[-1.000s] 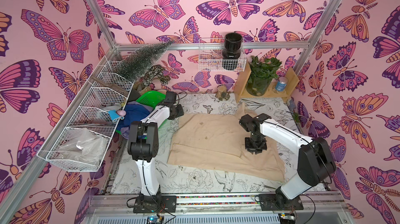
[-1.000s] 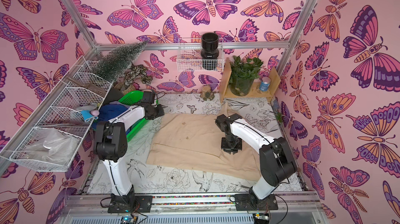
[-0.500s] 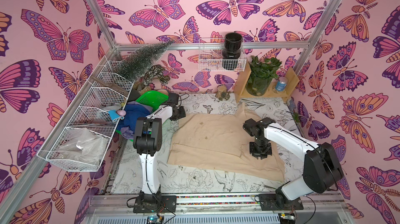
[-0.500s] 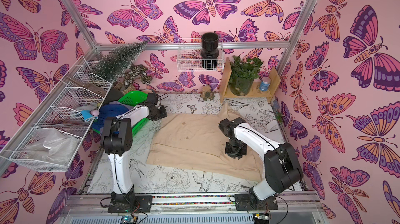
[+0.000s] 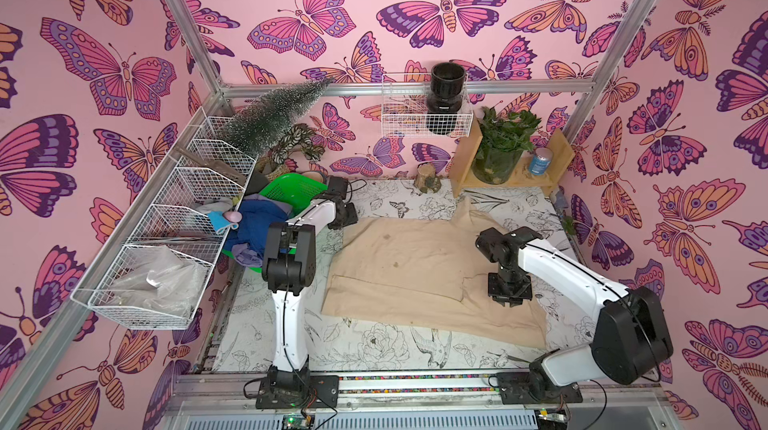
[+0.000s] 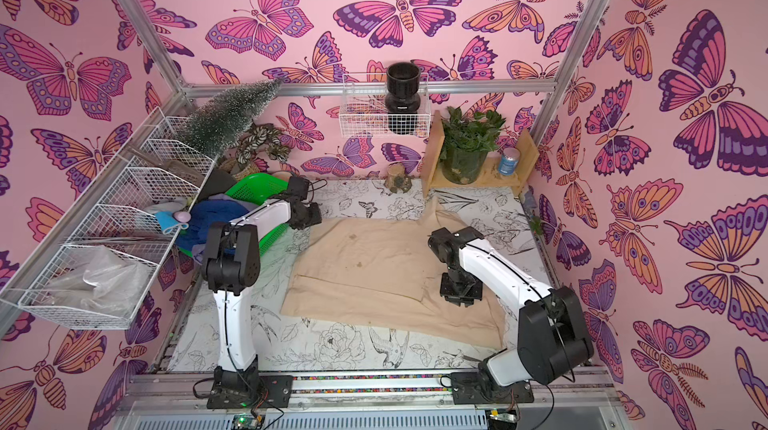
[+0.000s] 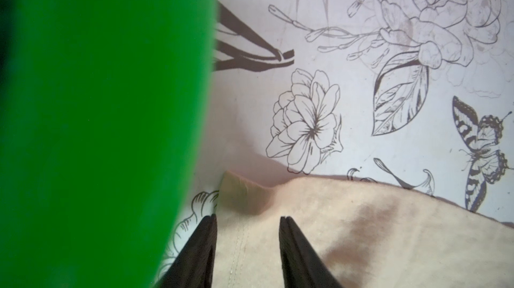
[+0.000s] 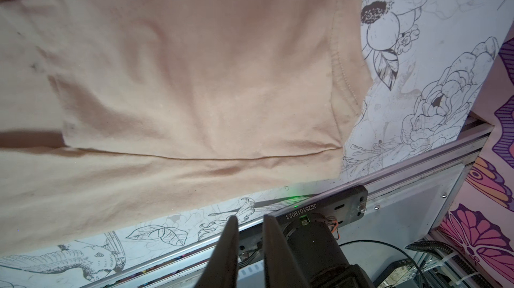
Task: Fold and stack t-shirts
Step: Fold the T-shirt.
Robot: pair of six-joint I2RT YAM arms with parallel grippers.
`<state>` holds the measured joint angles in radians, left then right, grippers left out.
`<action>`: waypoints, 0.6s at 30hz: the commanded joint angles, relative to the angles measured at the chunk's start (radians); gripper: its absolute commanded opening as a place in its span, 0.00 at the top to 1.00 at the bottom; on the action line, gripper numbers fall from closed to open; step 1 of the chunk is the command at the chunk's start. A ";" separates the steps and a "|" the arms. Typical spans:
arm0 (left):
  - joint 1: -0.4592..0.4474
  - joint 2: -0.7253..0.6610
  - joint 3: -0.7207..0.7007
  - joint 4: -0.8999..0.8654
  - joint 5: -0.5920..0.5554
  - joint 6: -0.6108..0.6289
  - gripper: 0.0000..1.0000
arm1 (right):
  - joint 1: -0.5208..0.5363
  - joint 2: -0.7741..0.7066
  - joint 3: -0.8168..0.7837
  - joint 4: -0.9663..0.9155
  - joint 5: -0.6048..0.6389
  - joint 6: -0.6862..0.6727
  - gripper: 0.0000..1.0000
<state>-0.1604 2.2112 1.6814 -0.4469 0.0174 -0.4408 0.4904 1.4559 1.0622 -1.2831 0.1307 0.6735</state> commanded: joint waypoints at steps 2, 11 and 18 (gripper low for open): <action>0.019 0.093 0.021 0.014 -0.016 -0.003 0.67 | -0.013 -0.030 -0.017 -0.038 0.026 0.010 0.79; 0.009 0.098 0.026 0.009 -0.027 -0.005 0.61 | -0.037 -0.060 -0.053 -0.034 0.029 0.012 0.79; 0.007 0.087 -0.026 0.007 -0.048 -0.004 0.51 | -0.046 -0.057 -0.061 -0.023 0.016 0.014 0.79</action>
<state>-0.1791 2.2452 1.6978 -0.4072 0.0040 -0.4381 0.4519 1.4090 0.9993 -1.2945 0.1345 0.6773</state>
